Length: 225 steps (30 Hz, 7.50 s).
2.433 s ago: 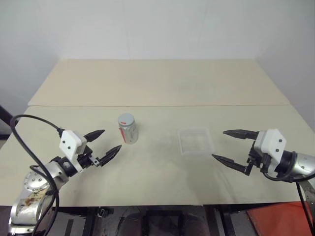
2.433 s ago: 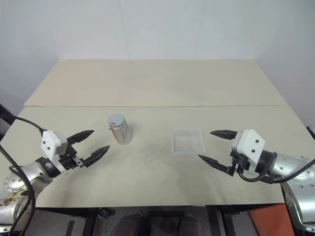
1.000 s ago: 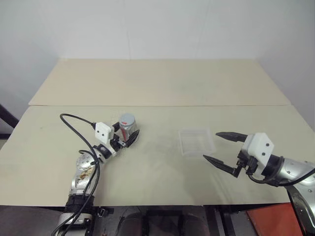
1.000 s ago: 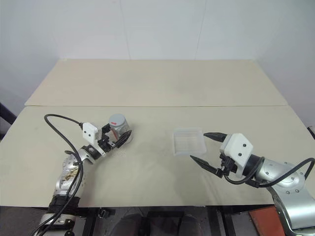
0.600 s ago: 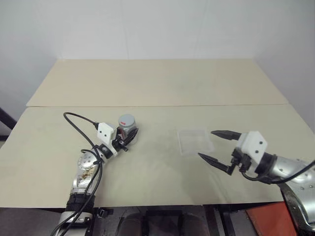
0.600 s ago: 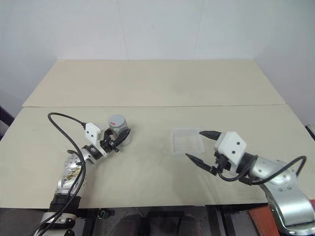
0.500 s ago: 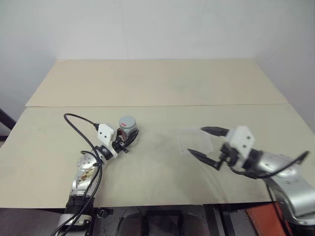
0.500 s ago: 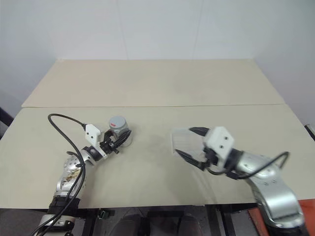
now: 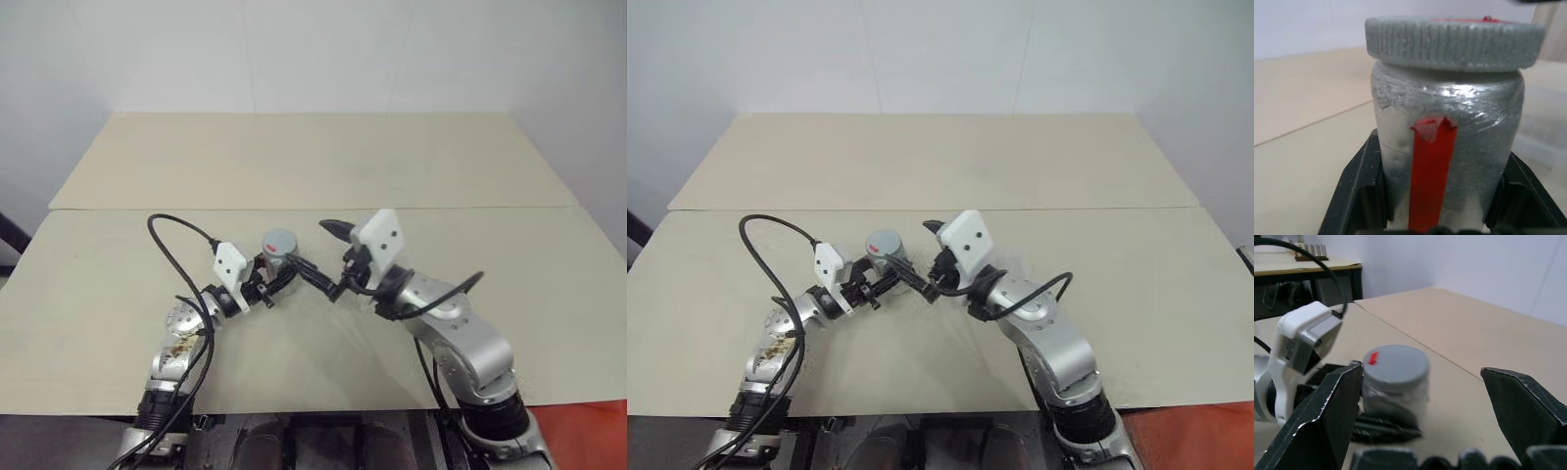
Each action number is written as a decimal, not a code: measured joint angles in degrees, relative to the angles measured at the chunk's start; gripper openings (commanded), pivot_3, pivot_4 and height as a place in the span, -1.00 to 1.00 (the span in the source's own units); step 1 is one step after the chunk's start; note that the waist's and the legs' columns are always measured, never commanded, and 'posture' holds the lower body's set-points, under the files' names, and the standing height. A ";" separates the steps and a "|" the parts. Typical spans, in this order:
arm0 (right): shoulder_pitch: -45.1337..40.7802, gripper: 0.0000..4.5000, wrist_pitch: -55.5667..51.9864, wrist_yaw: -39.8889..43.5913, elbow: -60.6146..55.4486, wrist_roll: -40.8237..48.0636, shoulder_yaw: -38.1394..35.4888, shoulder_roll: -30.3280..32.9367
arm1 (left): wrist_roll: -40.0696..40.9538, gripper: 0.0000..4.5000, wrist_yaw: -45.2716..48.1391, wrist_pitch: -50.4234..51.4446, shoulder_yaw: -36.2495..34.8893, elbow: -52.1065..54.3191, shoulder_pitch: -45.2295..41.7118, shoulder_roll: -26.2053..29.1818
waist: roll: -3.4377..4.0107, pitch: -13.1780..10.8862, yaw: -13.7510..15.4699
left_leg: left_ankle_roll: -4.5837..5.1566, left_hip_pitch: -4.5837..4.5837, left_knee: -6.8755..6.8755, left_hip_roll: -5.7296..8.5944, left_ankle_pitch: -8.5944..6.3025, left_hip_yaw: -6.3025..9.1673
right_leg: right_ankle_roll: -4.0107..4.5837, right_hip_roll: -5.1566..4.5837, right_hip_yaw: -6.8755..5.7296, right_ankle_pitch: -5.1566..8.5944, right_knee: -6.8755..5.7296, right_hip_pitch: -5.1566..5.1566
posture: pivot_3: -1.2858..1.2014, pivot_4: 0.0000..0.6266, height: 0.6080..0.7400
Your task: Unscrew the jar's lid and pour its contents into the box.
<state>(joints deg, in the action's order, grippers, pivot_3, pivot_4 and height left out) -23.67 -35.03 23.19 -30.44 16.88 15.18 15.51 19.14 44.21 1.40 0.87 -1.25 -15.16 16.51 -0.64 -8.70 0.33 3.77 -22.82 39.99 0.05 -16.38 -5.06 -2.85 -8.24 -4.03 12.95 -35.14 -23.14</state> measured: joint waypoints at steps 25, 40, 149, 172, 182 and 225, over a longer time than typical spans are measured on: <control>-1.82 0.24 0.53 2.37 4.20 -2.55 1.88 -2.41 | -0.04 -0.13 3.58 -2.52 2.44 -0.66 -0.49 -0.42 | 0.00 0.00 -1.02 | -0.03 0.01 0.00 -0.01 0.03 0.01 | 0.00 0.03 0.01 0.00 -0.02 0.00 | 0.03 -0.52 1.00; -6.95 0.24 8.91 36.93 13.38 13.16 -4.86 11.75 | 6.65 -0.13 14.73 5.06 6.57 8.67 1.31 4.36 | 0.00 -0.01 -1.09 | 0.02 0.07 0.06 -0.05 0.02 0.02 | 0.00 0.03 0.05 0.00 0.09 0.06 | 0.03 -0.52 1.00; -20.79 0.24 21.10 65.13 35.68 22.02 4.34 20.25 | 3.77 -0.13 18.97 5.31 11.84 10.38 -1.46 4.53 | 0.03 0.00 -0.90 | 0.11 -0.04 0.22 -0.09 0.02 0.03 | -0.03 -0.01 0.07 -0.05 -0.01 0.03 | 0.03 -0.52 1.00; 2.34 0.99 16.33 21.29 2.67 11.57 -12.82 13.21 | -0.37 -0.13 10.17 -0.22 7.50 1.67 -3.12 2.57 | 0.05 0.00 0.32 | -0.01 -0.04 0.24 -0.07 0.07 0.00 | -0.04 -0.07 0.04 -0.06 -0.02 -0.03 | 0.03 -0.52 1.00; 6.76 0.99 5.93 3.80 -8.59 2.56 -3.00 7.31 | -1.33 -0.13 8.94 -1.85 7.28 -1.32 -5.08 1.61 | 0.05 0.00 0.25 | 0.01 -0.03 0.24 0.00 0.08 0.01 | -0.04 -0.03 0.03 -0.06 0.01 0.00 | 0.03 -0.52 1.00; 15.66 0.99 7.35 7.36 -8.62 -0.30 -11.47 13.97 | -1.20 -0.13 11.13 -2.79 6.44 -3.46 -3.88 4.00 | 0.05 0.00 0.20 | 0.04 -0.03 0.22 -0.02 0.07 0.03 | -0.05 0.02 0.05 -0.05 0.03 0.02 | 0.03 -0.52 1.00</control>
<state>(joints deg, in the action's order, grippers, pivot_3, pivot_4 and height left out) -8.00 -27.67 30.54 -39.07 16.58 3.71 29.48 17.94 55.35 -1.39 7.30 -4.71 -19.04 20.51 -0.60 -8.70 0.53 3.81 -22.85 40.21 0.03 -16.32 -5.03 -2.90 -8.22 -3.99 12.89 -35.11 -23.12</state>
